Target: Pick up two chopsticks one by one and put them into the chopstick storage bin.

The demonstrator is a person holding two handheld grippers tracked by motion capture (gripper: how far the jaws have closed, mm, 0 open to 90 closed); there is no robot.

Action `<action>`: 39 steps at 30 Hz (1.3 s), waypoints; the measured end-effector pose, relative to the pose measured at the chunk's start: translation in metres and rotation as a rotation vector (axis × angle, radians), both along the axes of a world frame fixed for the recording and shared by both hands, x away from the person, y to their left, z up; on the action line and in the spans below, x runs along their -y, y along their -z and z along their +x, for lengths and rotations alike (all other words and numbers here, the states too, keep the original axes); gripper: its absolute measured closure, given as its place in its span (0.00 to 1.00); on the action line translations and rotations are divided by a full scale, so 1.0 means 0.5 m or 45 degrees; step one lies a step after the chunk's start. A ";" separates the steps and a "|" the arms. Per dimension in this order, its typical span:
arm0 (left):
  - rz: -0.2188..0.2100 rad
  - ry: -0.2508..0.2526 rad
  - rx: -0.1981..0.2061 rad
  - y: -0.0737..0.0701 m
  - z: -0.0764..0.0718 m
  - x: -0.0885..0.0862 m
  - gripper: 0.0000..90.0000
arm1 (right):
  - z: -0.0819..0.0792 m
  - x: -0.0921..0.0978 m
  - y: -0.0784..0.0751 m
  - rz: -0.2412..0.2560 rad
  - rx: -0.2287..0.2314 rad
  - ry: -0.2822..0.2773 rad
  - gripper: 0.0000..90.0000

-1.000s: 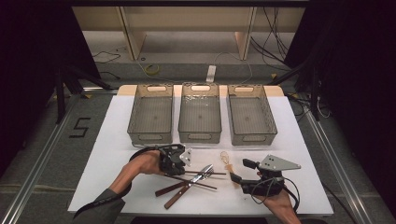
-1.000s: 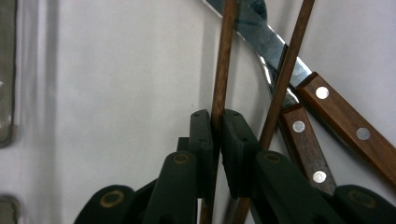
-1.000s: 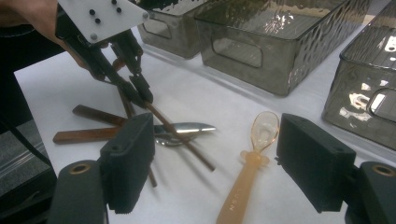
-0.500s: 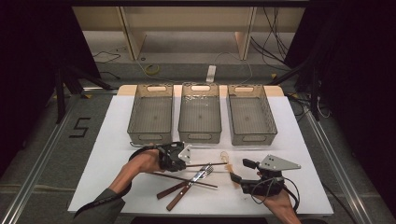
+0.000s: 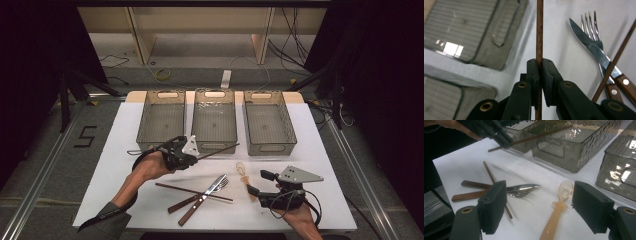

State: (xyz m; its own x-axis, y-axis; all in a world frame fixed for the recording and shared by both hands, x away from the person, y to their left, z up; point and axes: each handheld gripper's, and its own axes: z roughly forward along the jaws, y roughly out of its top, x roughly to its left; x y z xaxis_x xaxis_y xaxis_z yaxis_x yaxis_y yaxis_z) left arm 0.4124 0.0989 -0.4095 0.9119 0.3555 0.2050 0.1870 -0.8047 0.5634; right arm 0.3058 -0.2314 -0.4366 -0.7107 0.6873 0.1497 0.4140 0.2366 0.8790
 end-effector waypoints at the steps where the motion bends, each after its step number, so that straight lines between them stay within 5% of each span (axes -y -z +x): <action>1: -0.016 -0.022 0.001 -0.006 0.001 -0.003 0.93 | 0.000 0.000 0.000 -0.001 0.000 -0.001 0.32; 22: -0.305 -0.431 -0.034 -0.084 0.059 -0.111 0.93 | -0.002 0.006 -0.003 0.017 0.005 0.018 0.32; 31: -0.337 -0.587 0.017 -0.115 0.107 -0.162 0.93 | -0.003 0.006 -0.003 0.025 0.012 0.007 0.30; 39: -0.308 -0.646 0.025 -0.118 0.149 -0.177 0.94 | -0.003 0.004 -0.003 0.031 0.010 0.005 0.29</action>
State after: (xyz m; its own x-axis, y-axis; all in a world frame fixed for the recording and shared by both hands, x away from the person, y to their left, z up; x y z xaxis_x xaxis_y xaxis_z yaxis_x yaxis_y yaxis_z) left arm 0.4868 0.1875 -0.3506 0.6112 0.7876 0.0785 0.5046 -0.4641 0.7280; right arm 0.3043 -0.2335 -0.4349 -0.7092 0.6863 0.1610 0.4081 0.2135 0.8876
